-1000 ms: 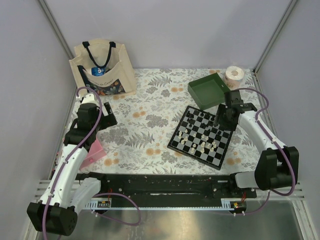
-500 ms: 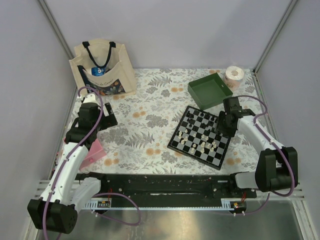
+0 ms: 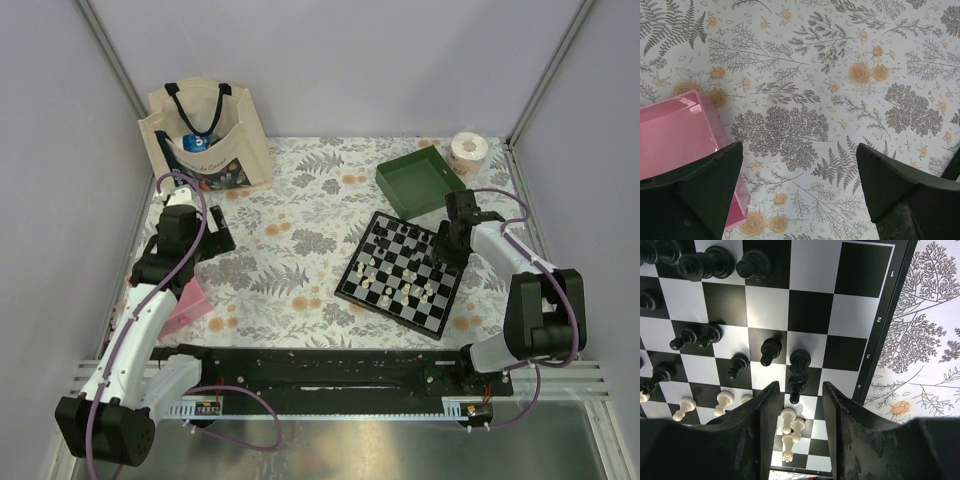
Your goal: Set up the chess pieces on the board
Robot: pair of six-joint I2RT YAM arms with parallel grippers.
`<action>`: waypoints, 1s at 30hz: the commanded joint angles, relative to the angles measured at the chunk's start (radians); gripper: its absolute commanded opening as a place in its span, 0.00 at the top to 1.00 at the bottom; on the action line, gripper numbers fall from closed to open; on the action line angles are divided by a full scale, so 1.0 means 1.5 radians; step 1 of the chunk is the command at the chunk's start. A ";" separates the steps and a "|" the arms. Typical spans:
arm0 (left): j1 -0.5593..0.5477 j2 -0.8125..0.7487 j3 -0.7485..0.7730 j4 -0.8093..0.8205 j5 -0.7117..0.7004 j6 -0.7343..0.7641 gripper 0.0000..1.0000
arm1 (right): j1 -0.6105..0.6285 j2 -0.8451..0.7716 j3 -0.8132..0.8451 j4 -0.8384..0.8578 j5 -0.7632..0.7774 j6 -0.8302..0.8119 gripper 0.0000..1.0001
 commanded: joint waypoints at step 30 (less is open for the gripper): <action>0.003 0.016 0.020 0.016 0.006 0.005 0.01 | -0.022 0.059 0.041 0.028 -0.006 -0.019 0.61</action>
